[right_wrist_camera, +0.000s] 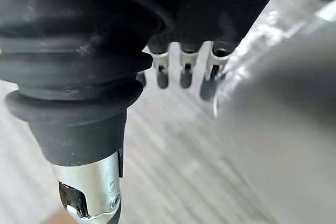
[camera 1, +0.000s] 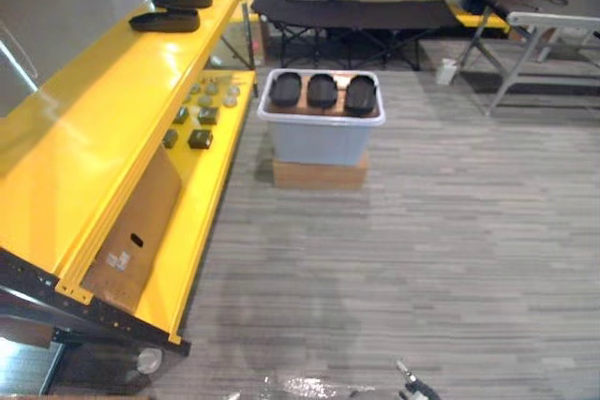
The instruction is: Walk over and take plastic housings, then place them on the shelf
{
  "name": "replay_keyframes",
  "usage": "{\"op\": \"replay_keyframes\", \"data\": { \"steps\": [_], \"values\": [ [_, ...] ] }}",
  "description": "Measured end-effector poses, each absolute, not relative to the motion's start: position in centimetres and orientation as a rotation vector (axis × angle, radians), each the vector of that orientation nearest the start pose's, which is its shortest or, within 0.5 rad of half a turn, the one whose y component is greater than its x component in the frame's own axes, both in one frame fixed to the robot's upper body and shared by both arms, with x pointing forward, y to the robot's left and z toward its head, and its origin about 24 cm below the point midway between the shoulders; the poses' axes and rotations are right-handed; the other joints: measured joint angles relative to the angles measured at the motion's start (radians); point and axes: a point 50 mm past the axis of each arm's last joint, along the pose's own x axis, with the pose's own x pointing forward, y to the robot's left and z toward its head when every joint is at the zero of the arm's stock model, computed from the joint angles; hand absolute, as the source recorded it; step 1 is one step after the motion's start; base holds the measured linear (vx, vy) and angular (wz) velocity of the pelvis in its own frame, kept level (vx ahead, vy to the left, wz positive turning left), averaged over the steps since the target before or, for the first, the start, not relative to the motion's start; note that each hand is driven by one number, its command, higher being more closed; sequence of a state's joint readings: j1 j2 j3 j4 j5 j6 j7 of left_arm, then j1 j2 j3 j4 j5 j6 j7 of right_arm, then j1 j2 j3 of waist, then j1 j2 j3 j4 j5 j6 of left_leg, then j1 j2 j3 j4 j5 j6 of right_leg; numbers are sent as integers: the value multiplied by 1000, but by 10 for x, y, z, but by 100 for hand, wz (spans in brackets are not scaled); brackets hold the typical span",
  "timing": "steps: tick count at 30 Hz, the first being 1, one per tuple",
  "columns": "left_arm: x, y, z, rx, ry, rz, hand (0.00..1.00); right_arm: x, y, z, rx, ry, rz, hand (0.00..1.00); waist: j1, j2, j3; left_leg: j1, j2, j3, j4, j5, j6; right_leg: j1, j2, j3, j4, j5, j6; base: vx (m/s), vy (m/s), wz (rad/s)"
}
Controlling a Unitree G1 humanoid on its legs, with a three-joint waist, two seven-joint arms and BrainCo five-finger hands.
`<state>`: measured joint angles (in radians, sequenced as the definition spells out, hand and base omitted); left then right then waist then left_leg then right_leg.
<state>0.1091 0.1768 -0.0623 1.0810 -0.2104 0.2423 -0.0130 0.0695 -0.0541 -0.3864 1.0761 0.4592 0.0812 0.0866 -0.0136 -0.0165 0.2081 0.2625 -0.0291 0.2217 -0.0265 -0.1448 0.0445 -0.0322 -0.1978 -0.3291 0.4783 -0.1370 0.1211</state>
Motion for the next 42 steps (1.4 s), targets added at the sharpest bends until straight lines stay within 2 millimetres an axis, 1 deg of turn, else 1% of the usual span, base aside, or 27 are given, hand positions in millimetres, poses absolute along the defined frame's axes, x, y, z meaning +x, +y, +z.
{"op": "replay_keyframes", "data": {
  "steps": [1, 3, 5, 7, 9, 11, 12, 13, 14, 15, 17, 18, 20, 21, 23, 25, 26, 27, 29, 30, 33, 35, 36, 37, 38, 40, 42],
  "values": [
    [54, 214, -169, -16, 1420, 174, 0, 84, -206, -164, 640, 1047, -550, 0, -1, -7, -1, 4, 1, -1, 3, -4, 4, -25, -10, 1, 28, -22, -16, 47, 53, 6],
    [58, 221, -168, 17, 1423, 177, 0, 85, -200, -165, 662, 1045, -526, 0, -1, -42, 12, 14, 5, -7, 3, -11, 0, -63, -14, 2, -29, -31, -17, 98, 20, 6],
    [62, 222, -167, 23, 1430, 176, 0, 73, -196, -168, 676, 1088, -533, 0, -4, -44, 17, 16, 28, -16, 16, -23, -17, -85, 5, 4, -132, -22, -16, 191, -30, 15],
    [64, 219, -168, -1, 1429, 185, 0, 56, -195, -171, 703, 1125, -574, 0, -5, -27, 27, 20, 63, -17, 38, -49, -41, -102, 28, 4, -230, 28, -17, 224, -63, 9],
    [62, 218, -168, -48, 1434, 216, 0, 30, -194, -174, 689, 1195, -598, 0, -7, -15, 36, 40, 103, -4, 72, -93, -95, -113, 44, 3, -298, 95, -24, 241, -111, -4],
    [62, 218, -168, -70, 1435, 229, 0, 10, -190, -175, 686, 1249, -610, 0, -6, -17, 37, 72, 124, 1, 101, -144, -134, -107, 42, 7, -277, 105, -32, 370, -252, -5],
    [63, 216, -169, -82, 1431, 230, 0, 3, -188, -176, 692, 1273, -618, 0, -12, -7, 40, 86, 153, 0, 124, -182, -158, -121, 50, 4, -214, 147, -66, 403, -318, 0],
    [63, 214, -169, -88, 1430, 228, 0, 1, -190, -176, 688, 1279, -622, 0, -23, 4, 34, 87, 174, -2, 133, -201, -159, -142, 60, 4, -160, 149, -75, 269, -257, 6],
    [63, 207, -170, -114, 1429, 228, 0, 1, -195, -175, 675, 1281, -628, 0, -36, 37, 18, 90, 223, 3, 143, -221, -173, -177, 88, -9, -69, 66, -110, 298, -270, 6],
    [61, 206, -171, -131, 1432, 239, 0, 2, -199, -174, 662, 1278, -630, 0, -37, 43, 9, 93, 237, 6, 155, -219, -180, -187, 101, -15, -38, 29, -120, 407, -335, -4],
    [65, 202, -170, -189, 1408, 269, 0, 11, -202, -174, 651, 1268, -622, 0, -31, 55, 13, 27, 289, -9, 373, -193, -189, -162, 125, -23, 13, -39, -157, 441, -381, -7],
    [66, 199, -170, -196, 1404, 271, 0, 12, -212, -173, 602, 1266, -610, 0, -32, 73, 6, -74, 338, -53, 621, -167, -167, -111, 152, -29, -20, -65, -160, 383, -339, 5],
    [65, 194, -171, -233, 1384, 287, 0, 18, -222, -171, 553, 1249, -599, 0, -27, 97, 9, -192, 383, -47, 898, -176, -159, -1, 190, -35, -114, -58, -160, 446, -290, 8],
    [65, 194, -171, -239, 1382, 294, 0, 25, -222, -171, 547, 1234, -584, 0, -27, 91, 13, -236, 371, -45, 950, -181, -152, 62, 192, -39, -160, -54, -155, 407, -211, 8],
    [64, 196, -171, -250, 1374, 314, 0, 40, -222, -170, 538, 1198, -555, 0, -14, 82, 17, -317, 303, -47, 904, -190, -142, 158, 191, -40, -251, -41, -147, 332, -123, -7],
    [69, 195, -170, -242, 1331, 307, 0, 67, -224, -166, 547, 1120, -536, 0, 14, 79, 19, -400, 197, -48, 665, -185, -142, 206, 176, -21, -322, -30, -136, 293, 5, -32],
    [70, 196, -169, -240, 1317, 311, 0, 79, -226, -163, 556, 1081, -533, 0, 26, 78, 20, -429, 148, -53, 483, -139, -138, 226, 169, -11, -349, -30, -134, 305, 107, -34],
    [69, 197, -169, -238, 1308, 315, 0, 86, -225, -161, 568, 1056, -531, 0, 40, 72, 24, -440, 120, -60, 377, -56, -125, 245, 162, 3, -366, -36, -125, 316, 126, -46],
    [63, 199, -169, -252, 1300, 339, 0, 93, -220, -160, 591, 1033, -504, 0, 62, 55, 28, -409, 94, -50, 281, 101, -116, 284, 151, 36, -400, -44, -96, 392, 168, -37],
    [64, 205, -168, -218, 1298, 336, 0, 101, -214, -159, 603, 1011, -470, 0, 59, 29, 45, -402, 68, -45, 288, 100, -62, 309, 127, 35, -397, -60, -73, 452, 179, 2],
    [80, 212, -165, -149, 1268, 304, 0, 105, -210, -159, 602, 1014, -450, 0, 56, 4, 64, -426, 36, -54, 374, 3, -19, 302, 91, 34, -329, -63, -52, 471, 208, 25],
    [80, 215, -164, -120, 1274, 299, 0, 103, -209, -159, 596, 1024, -445, 0, 56, 0, 65, -371, 24, -64, 345, -17, -2, 228, 60, 62, -109, -68, -33, 398, 208, 20],
    [80, 218, -164, -95, 1280, 292, 0, 101, -203, -161, 605, 1034, -437, 0, 53, -17, 74, -288, -3, -70, 298, -24, 8, 114, -3, 98, 198, -65, 42, 400, 158, 15],
    [81, 219, -164, -75, 1282, 283, 0, 101, -201, -161, 611, 1026, -443, 0, 53, -23, 77, -253, -11, -73, 280, -27, 12, 80, -15, 113, 288, -86, 41, 492, 136, 27],
    [81, 220, -163, -36, 1288, 264, 0, 103, -203, -160, 604, 1012, -442, 0, 52, -20, 80, -192, -21, -76, 247, -28, 12, 28, -31, 109, 380, -117, 18, 403, 51, 29],
    [90, 219, -162, -11, 1267, 236, 0, 104, -203, -160, 597, 999, -437, 0, 44, -20, 79, -124, -12, -98, 219, -35, 1, -5, -18, 72, 311, -152, -25, 367, 4, 39],
    [102, 217, -159, 1, 1230, 211, 0, 105, -202, -159, 590, 984, -440, 0, 37, -11, 82, -89, 8, -114, 206, -49, -22, -33, 14, 54, 109, -160, -40, 291, -58, 44]
  ]
}}
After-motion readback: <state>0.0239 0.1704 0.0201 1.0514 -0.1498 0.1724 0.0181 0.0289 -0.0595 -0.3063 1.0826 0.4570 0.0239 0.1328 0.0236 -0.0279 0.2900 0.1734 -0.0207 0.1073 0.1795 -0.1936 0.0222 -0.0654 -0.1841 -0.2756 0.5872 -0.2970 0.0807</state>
